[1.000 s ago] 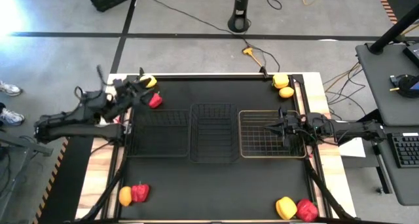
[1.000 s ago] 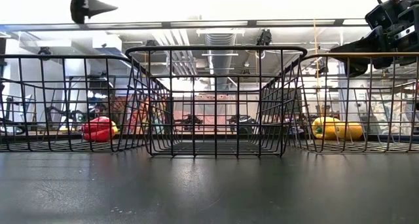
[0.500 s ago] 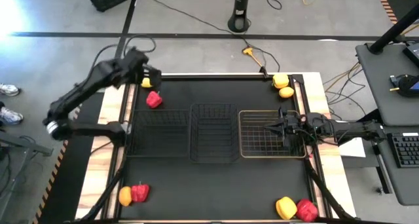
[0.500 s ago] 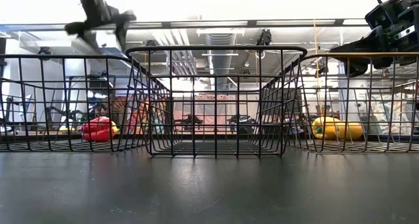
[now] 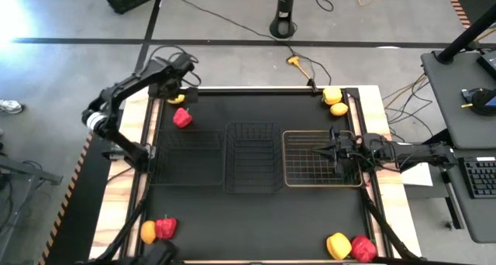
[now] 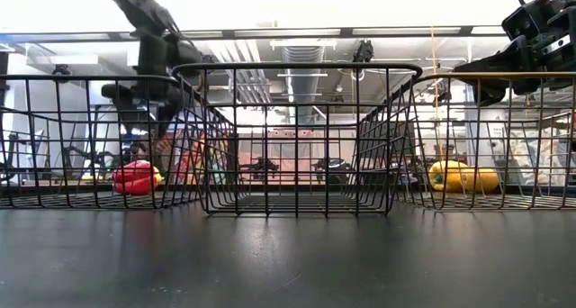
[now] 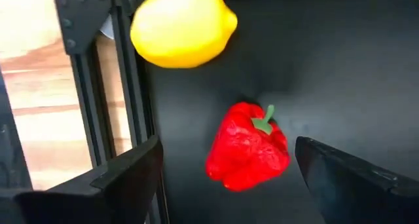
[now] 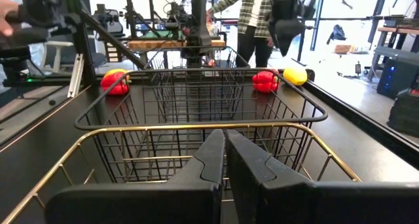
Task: Sort produce into baskets
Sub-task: Put the top red bell pepper into the left black wire basket
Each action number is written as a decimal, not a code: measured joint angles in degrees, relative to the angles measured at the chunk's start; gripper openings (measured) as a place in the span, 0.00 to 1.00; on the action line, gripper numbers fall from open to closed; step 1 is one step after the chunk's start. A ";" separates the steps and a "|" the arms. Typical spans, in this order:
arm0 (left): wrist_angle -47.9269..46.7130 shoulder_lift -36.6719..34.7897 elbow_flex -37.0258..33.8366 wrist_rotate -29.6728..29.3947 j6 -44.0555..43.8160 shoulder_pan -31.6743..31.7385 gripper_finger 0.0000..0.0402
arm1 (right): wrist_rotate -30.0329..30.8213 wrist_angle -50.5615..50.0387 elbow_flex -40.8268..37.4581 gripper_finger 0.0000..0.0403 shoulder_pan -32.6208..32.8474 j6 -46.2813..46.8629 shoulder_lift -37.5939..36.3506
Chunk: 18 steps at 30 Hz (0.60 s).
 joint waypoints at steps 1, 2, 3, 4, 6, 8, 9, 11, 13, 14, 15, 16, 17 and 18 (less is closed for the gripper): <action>0.03 0.85 -0.16 0.13 0.26 -0.02 0.82 | -0.01 0.01 0.00 0.03 0.01 0.00 -0.01; 0.05 1.70 -0.45 0.64 0.30 -0.09 0.82 | 0.02 0.00 0.01 0.03 0.01 0.00 0.00; 0.01 2.43 -0.81 1.69 0.29 -0.07 0.82 | 0.00 0.02 0.00 0.03 0.00 0.00 0.00; 0.02 3.06 -1.16 2.43 0.29 -0.08 0.82 | -0.01 -0.01 0.00 0.03 0.02 0.00 0.00; 0.20 4.04 -2.34 3.88 0.31 -0.36 0.82 | 0.00 0.01 0.02 0.03 0.02 0.00 -0.01; 0.35 4.63 -3.58 4.12 0.39 -1.06 0.82 | 0.00 -0.01 0.00 0.03 0.02 0.00 0.00; 0.82 4.78 -4.23 4.14 0.39 -1.40 0.82 | -0.01 0.02 0.02 0.03 0.01 0.00 0.00; 2.01 4.83 -5.77 4.20 0.41 -2.18 0.82 | -0.01 0.01 0.01 0.03 0.01 0.00 -0.01; 3.39 4.83 -7.42 4.25 0.41 -2.84 0.82 | -0.01 -0.01 0.02 0.03 0.02 0.00 0.00; 3.88 4.83 -8.19 4.27 0.41 -2.98 0.82 | -0.01 0.02 0.00 0.03 0.00 0.00 0.00; 4.37 4.83 -8.99 4.28 0.41 -3.08 0.82 | 0.00 0.00 0.01 0.03 0.00 0.00 0.00; 5.14 4.83 -9.79 4.29 0.43 -3.10 0.82 | -0.01 0.01 0.02 0.03 0.02 0.00 0.00; 5.98 4.83 -10.56 4.25 0.43 -3.08 0.82 | -0.01 0.00 0.00 0.03 0.01 0.00 -0.01; 6.96 4.83 -11.29 4.11 0.43 -3.08 0.82 | -0.01 0.01 0.00 0.03 0.01 0.00 -0.01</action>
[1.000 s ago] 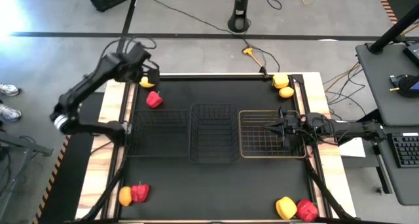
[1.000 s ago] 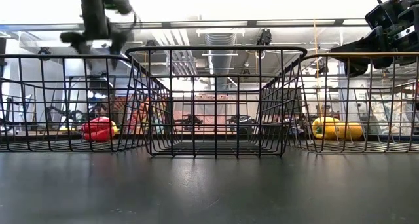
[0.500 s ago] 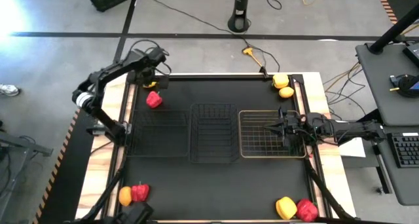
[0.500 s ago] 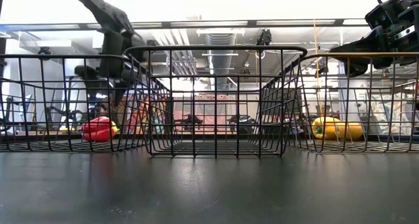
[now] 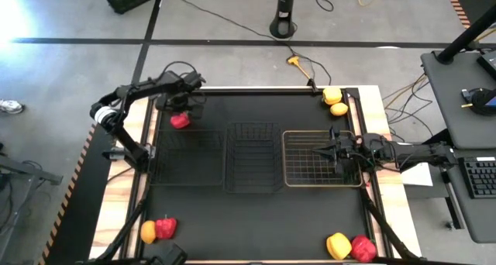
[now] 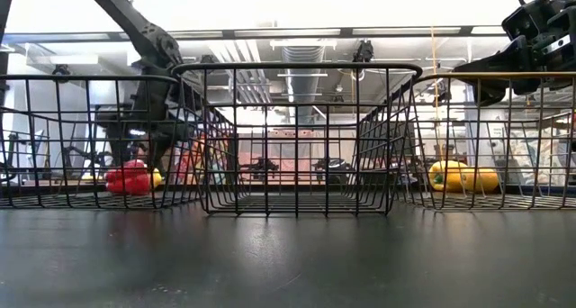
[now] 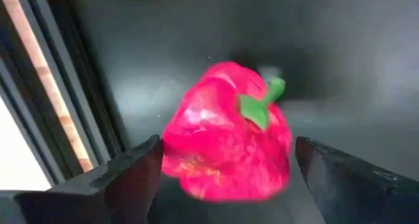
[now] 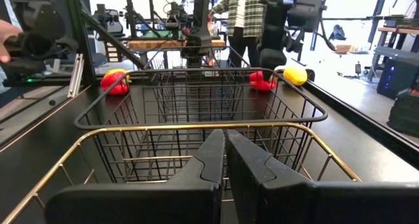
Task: Sort produce into baskets
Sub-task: Put the top red bell pepper into the left black wire basket
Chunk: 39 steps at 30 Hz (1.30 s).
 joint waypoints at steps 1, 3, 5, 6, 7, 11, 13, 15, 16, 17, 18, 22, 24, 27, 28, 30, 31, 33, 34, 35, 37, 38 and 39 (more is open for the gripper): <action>0.78 0.00 -0.58 -0.13 0.00 0.04 0.82 | 0.00 0.00 0.00 0.03 -0.01 0.00 0.01; 2.30 -0.07 -1.37 -0.76 0.00 0.02 0.82 | 0.00 0.01 0.00 0.03 0.01 0.00 0.01; 3.32 -0.11 -1.65 -1.11 0.00 0.00 0.82 | 0.00 0.01 0.00 0.03 -0.01 0.00 0.01; 3.50 -0.11 -1.72 -1.12 0.00 0.01 0.82 | 0.00 -0.01 0.01 0.03 0.01 0.00 0.00; 3.54 -0.11 -1.74 -1.10 0.01 0.02 0.82 | 0.00 0.00 0.01 0.03 -0.01 0.00 0.01; 3.34 -0.11 -1.88 -0.69 -0.22 0.02 0.82 | 0.00 -0.01 0.00 0.03 -0.01 0.00 -0.01; 3.36 -0.11 -1.96 -0.46 -0.03 0.02 0.82 | 0.00 -0.01 0.00 0.03 -0.01 0.00 0.01; 3.44 -0.11 -2.03 -0.33 0.77 0.02 0.83 | 0.00 0.00 0.00 0.03 0.01 0.00 0.01; 3.54 -0.11 -2.07 -0.28 1.52 0.02 0.84 | 0.00 -0.01 0.01 0.03 0.00 0.00 0.01; 3.76 -0.08 -2.11 -0.16 2.50 0.02 0.85 | 0.00 0.01 0.01 0.03 0.00 0.00 0.01; 4.03 0.00 -2.16 0.15 3.41 0.02 0.85 | 0.00 0.00 0.01 0.03 0.00 0.00 0.00; 3.96 0.02 -2.11 0.31 7.79 0.14 0.88 | 0.00 -0.01 0.00 0.03 -0.01 0.00 0.01; 3.66 0.02 -1.71 1.46 9.48 0.21 0.89 | 0.00 -0.01 0.01 0.03 0.00 0.00 0.01; 2.97 0.02 -0.36 1.88 10.31 0.22 0.90 | 0.00 0.00 0.01 0.03 0.00 0.00 0.00; 2.34 0.02 0.21 1.90 10.48 0.24 0.90 | 0.00 0.01 0.00 0.03 -0.01 0.00 0.01; 1.24 0.02 1.52 1.96 10.94 0.25 0.90 | 0.00 -0.01 0.00 0.03 -0.01 0.00 -0.01; 0.67 0.02 2.06 2.06 11.08 0.28 0.90 | 0.00 -0.01 0.00 0.03 -0.01 0.00 0.01; -0.40 0.01 2.66 2.91 11.46 0.31 0.90 | 0.00 0.01 0.00 0.03 0.01 0.00 0.01; -0.70 0.00 2.69 3.56 11.79 0.35 0.90 | 0.00 -0.01 0.00 0.03 0.00 0.00 0.01; -1.19 0.01 2.67 4.60 12.25 0.40 0.90 | 0.00 -0.01 0.00 0.03 0.01 0.00 0.01; -2.25 0.00 2.20 6.21 13.29 0.46 0.90 | 0.00 0.01 0.01 0.03 0.00 0.00 0.00; -2.36 0.00 1.84 6.20 13.66 0.46 0.90 | 0.00 0.00 0.01 0.03 -0.01 0.00 0.01; -2.23 0.00 1.51 6.13 13.70 0.46 0.90 | 0.00 -0.01 0.01 0.03 0.00 0.00 0.01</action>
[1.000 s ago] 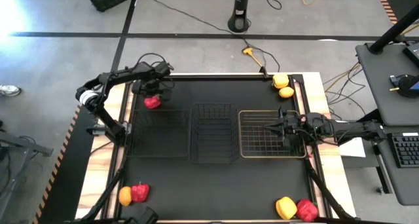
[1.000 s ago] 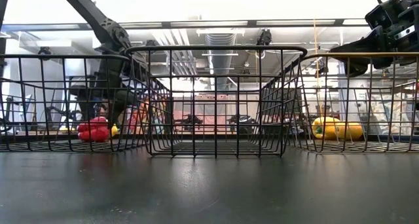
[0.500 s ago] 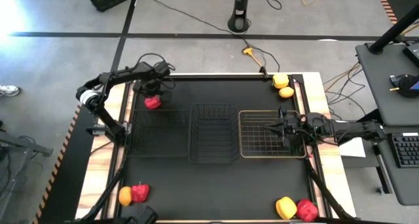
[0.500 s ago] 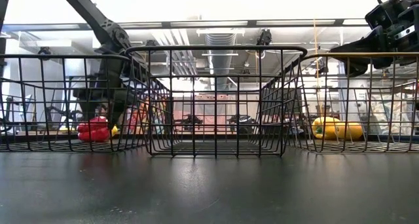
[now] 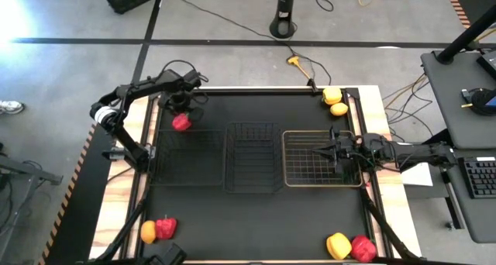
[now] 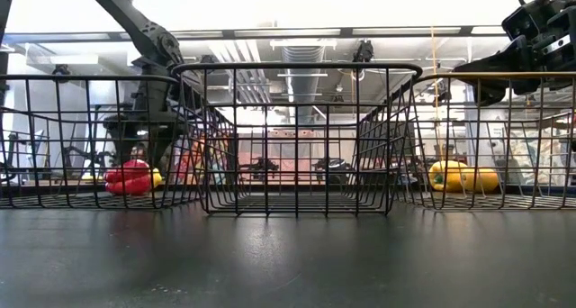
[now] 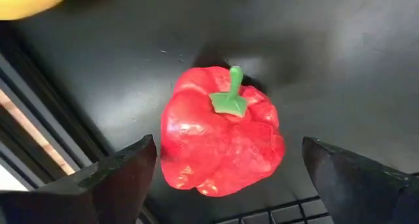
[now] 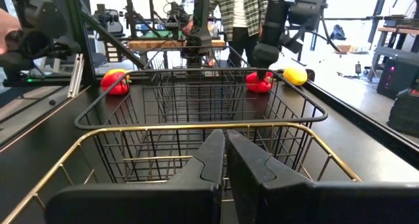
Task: Sort produce into baskets
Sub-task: Put the top red bell pepper into the left black wire basket
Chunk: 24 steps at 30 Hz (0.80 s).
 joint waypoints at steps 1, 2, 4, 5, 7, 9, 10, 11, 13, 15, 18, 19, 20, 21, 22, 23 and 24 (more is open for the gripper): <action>0.35 0.00 -0.39 -0.09 0.02 0.00 0.90 | 0.00 0.02 0.01 0.03 -0.01 0.00 -0.01; 0.57 0.00 -0.85 -0.21 0.04 0.05 0.90 | 0.00 0.01 0.00 0.03 0.00 0.00 -0.01; 0.92 0.00 -1.82 -0.28 0.04 0.13 0.90 | 0.00 0.01 -0.01 0.03 0.00 0.00 -0.01; 1.10 0.00 -2.06 -0.32 0.02 0.19 0.90 | 0.00 0.02 -0.01 0.03 -0.01 -0.01 -0.01; 1.33 0.00 -2.38 -0.46 -0.09 0.26 0.90 | 0.00 0.00 -0.01 0.03 0.00 0.00 0.00; 1.32 0.00 -2.50 -1.41 -0.61 0.24 0.90 | 0.00 0.00 0.01 0.03 -0.01 0.00 -0.02; 1.45 0.00 -2.50 -2.32 -1.03 0.29 0.90 | 0.00 0.02 0.01 0.03 0.01 0.00 0.00; 1.61 0.00 -2.58 -3.02 -1.40 0.43 0.90 | 0.00 0.00 0.00 0.03 -0.01 0.00 0.00; 1.63 0.00 -2.77 -3.28 -1.72 1.08 0.90 | 0.00 0.01 -0.01 0.03 -0.01 0.00 0.00; 1.74 0.00 -2.98 -3.34 -1.75 1.62 0.89 | 0.00 0.01 0.00 0.03 -0.01 0.00 -0.02; 2.76 0.00 -3.35 -3.48 -1.82 2.29 0.85 | 0.00 0.02 0.00 0.03 0.01 0.00 0.00; 3.36 0.00 -3.50 -3.50 -1.99 2.44 0.84 | 0.00 0.02 -0.01 0.03 0.01 0.00 -0.02; 3.87 0.00 -3.65 -3.48 -2.33 2.68 0.82 | 0.00 0.00 0.01 0.03 0.01 0.00 0.00; 4.19 0.00 -3.87 -3.48 -2.56 2.93 0.81 | 0.00 0.02 -0.01 0.03 0.01 0.00 0.00; 4.52 0.00 -4.17 -3.45 -2.87 3.16 0.79 | 0.00 0.02 0.01 0.03 0.01 0.00 0.00; 4.75 -0.01 -4.43 -3.43 -3.15 3.40 0.77 | 0.00 0.01 -0.01 0.03 0.00 0.00 0.00; 4.76 -0.09 -4.73 -3.43 -3.33 3.62 0.76 | 0.00 0.00 0.01 0.03 -0.01 0.00 0.00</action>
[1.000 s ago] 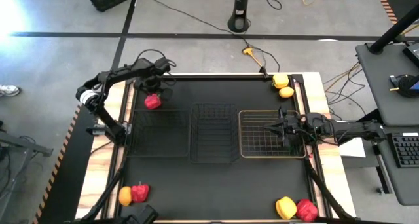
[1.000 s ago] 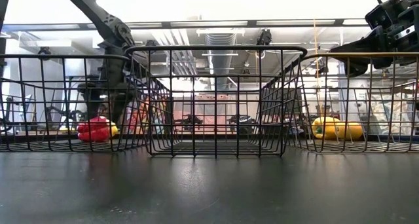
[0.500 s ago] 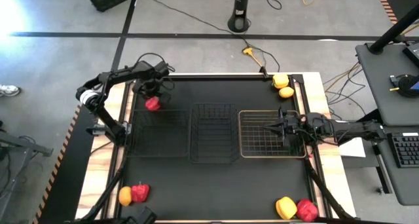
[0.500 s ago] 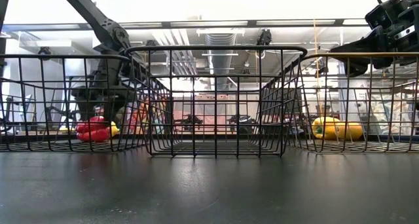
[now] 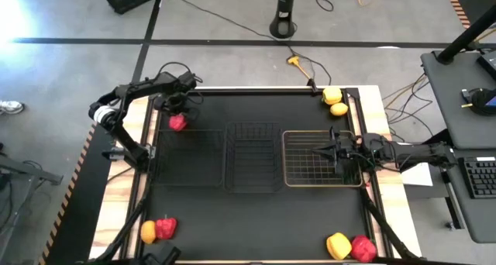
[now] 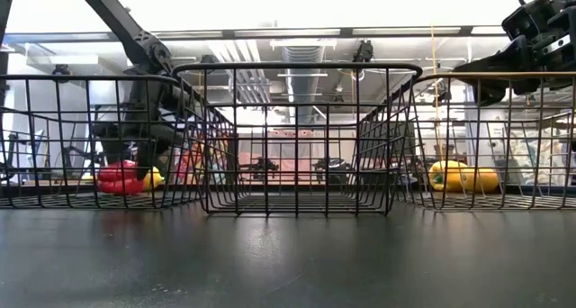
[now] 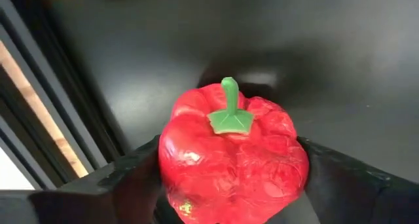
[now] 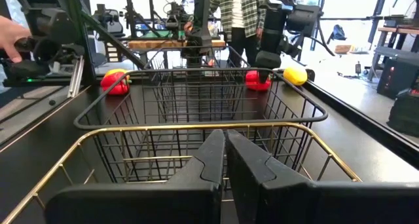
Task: Sort produce into baskets
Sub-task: Put the top red bell pepper into the left black wire basket
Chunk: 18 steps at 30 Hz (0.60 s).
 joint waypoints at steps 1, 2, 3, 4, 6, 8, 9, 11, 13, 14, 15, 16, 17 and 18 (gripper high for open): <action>-0.02 -0.10 -0.34 0.00 -0.03 0.20 0.74 | 0.00 0.02 -0.01 0.03 0.02 0.00 -0.01; -0.10 -0.15 -0.62 -0.02 0.05 0.35 0.73 | 0.00 0.00 -0.02 0.03 0.01 0.00 0.00; -0.05 -0.21 -0.80 -0.15 0.14 0.45 0.72 | 0.00 0.01 -0.01 0.03 0.00 0.00 -0.01; -0.06 -0.22 -0.85 -0.58 0.11 0.47 0.71 | 0.00 0.01 -0.01 0.03 0.01 0.00 -0.01; -0.35 -0.17 -0.68 -1.36 -0.06 0.47 0.70 | 0.00 0.00 -0.02 0.03 0.00 0.00 -0.02; -0.65 0.03 0.19 -1.97 -0.08 0.53 0.69 | 0.00 0.02 -0.02 0.03 0.00 0.00 -0.02; -0.84 0.11 1.03 -2.14 -0.10 0.52 0.69 | 0.00 0.01 -0.01 0.03 0.01 0.00 -0.01; -2.24 -0.01 3.40 -2.20 -0.25 0.39 0.69 | 0.00 0.01 -0.02 0.03 0.00 0.00 -0.01; -3.73 -0.24 6.02 -2.29 -0.96 0.24 0.69 | 0.00 0.00 -0.01 0.03 0.01 0.00 -0.01; -4.59 -0.47 7.44 -2.29 -1.48 0.12 0.69 | 0.00 0.02 -0.02 0.03 0.00 0.00 -0.02; -5.13 -0.86 8.94 -2.27 -2.05 -0.12 0.69 | 0.00 0.02 0.00 0.03 0.00 0.00 0.00; -5.87 -1.33 10.55 -2.18 -2.70 -0.35 0.69 | 0.00 0.02 -0.02 0.03 0.02 0.00 0.00; -6.63 -1.83 12.09 -1.93 -3.47 -0.55 0.69 | 0.00 0.00 -0.02 0.03 0.00 0.00 0.00; -7.60 -2.27 13.57 -1.66 -4.49 -0.93 0.69 | 0.00 0.00 0.00 0.03 0.02 0.00 -0.02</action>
